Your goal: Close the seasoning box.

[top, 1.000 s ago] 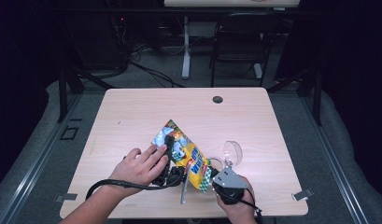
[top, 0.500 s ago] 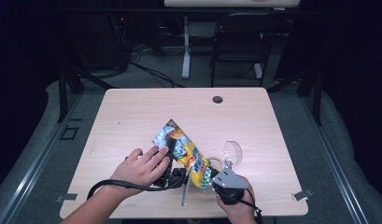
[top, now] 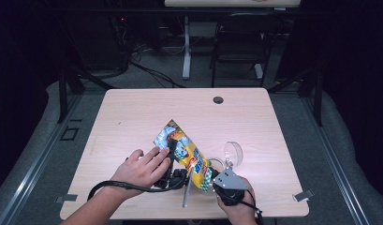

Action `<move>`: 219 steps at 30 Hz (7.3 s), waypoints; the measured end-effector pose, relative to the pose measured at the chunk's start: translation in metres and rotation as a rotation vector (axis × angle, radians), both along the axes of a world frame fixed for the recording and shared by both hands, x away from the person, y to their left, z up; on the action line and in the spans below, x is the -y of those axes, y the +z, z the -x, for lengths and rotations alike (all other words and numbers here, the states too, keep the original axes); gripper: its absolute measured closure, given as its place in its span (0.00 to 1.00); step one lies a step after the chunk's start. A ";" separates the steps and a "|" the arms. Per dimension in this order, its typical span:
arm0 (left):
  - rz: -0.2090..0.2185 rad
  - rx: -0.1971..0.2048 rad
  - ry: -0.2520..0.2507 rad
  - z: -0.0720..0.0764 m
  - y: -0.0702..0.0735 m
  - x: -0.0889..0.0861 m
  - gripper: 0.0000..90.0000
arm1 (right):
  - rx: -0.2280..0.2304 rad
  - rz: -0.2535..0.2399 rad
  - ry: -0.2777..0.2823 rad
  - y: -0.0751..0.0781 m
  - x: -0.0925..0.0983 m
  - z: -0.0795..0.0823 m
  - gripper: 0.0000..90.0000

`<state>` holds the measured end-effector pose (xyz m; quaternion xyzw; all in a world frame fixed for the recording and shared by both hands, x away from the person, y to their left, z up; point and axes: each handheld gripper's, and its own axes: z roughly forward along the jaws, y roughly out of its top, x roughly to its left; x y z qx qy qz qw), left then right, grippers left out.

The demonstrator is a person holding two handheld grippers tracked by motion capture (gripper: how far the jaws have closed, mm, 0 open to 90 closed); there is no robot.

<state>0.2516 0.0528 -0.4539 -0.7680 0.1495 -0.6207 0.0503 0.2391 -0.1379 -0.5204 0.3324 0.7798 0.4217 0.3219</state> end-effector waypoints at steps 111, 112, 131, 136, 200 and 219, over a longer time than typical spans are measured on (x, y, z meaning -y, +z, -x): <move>-0.013 -0.005 -0.038 0.010 0.019 0.013 0.86 | -0.019 -0.053 0.013 0.004 0.002 0.006 1.00; -0.013 -0.005 -0.038 0.010 0.019 0.013 0.86 | -0.019 -0.053 0.013 0.004 0.002 0.006 1.00; -0.017 -0.013 -0.035 0.010 0.020 0.015 0.87 | -0.026 -0.049 0.017 0.004 0.003 0.005 1.00; -0.014 -0.011 -0.039 0.011 0.020 0.016 0.87 | -0.026 -0.049 0.018 0.004 0.003 0.005 1.00; -0.033 -0.022 -0.070 0.014 0.026 0.026 0.90 | -0.053 -0.086 0.019 0.004 0.006 0.005 1.00; -0.031 -0.023 -0.076 0.013 0.027 0.029 0.90 | -0.061 -0.107 0.015 0.004 0.009 0.005 1.00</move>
